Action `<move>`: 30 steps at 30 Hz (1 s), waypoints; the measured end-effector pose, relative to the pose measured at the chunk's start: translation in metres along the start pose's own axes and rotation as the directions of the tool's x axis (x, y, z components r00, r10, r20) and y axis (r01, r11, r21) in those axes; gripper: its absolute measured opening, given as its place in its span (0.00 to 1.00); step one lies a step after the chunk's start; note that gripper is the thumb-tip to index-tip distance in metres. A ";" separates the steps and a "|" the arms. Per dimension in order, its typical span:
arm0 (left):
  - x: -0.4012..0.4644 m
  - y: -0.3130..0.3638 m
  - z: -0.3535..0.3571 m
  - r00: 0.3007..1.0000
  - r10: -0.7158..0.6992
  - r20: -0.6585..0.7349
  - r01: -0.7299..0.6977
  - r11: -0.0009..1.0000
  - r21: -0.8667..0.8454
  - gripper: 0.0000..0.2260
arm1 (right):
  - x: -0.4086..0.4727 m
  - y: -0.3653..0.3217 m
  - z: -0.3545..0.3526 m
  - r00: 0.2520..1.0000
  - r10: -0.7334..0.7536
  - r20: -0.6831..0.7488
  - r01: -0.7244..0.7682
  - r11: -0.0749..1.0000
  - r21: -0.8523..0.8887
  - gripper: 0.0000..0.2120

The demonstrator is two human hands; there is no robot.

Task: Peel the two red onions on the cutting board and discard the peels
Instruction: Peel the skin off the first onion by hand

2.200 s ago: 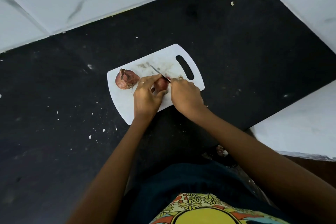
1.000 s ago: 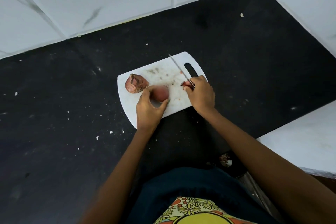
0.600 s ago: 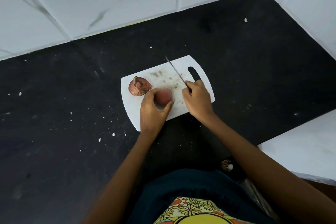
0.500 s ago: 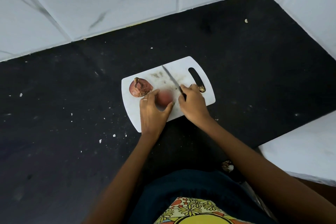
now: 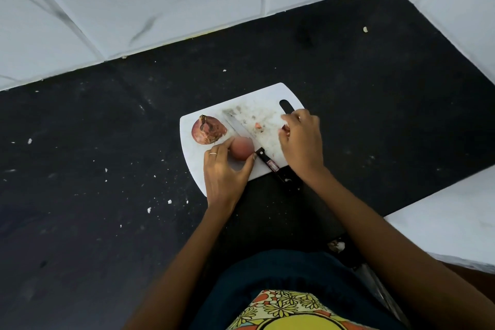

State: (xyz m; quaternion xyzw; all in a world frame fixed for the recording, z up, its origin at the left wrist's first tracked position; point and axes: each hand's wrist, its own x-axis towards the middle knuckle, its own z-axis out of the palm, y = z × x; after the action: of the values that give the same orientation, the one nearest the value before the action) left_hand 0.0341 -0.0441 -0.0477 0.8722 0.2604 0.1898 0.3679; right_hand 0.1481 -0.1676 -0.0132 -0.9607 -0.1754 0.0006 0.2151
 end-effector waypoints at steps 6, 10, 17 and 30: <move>0.004 0.004 0.004 1.000 0.024 0.019 -0.023 0.999 -0.039 0.25 | 0.003 0.022 0.009 0.985 -0.111 0.134 0.129 0.983 -0.134 0.15; 0.005 0.006 0.005 0.999 0.022 0.030 -0.021 0.999 -0.050 0.25 | -0.003 0.020 0.002 0.990 -0.086 0.116 0.097 0.991 -0.093 0.13; 0.003 0.006 0.003 0.998 0.020 0.051 -0.017 0.998 -0.065 0.25 | 0.007 0.027 0.001 0.995 -0.042 0.092 0.040 0.999 0.022 0.10; 0.007 0.005 -0.011 0.995 -0.039 0.090 0.062 0.963 -0.262 0.26 | -0.043 -0.016 -0.039 0.828 -0.318 0.463 0.198 0.937 0.289 0.04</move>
State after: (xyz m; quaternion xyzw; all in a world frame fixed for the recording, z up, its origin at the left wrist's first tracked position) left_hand 0.0354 -0.0366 -0.0358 0.8155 0.2391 0.1766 0.4965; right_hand 0.1049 -0.1846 0.0261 -0.8629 -0.3529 0.2416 0.2692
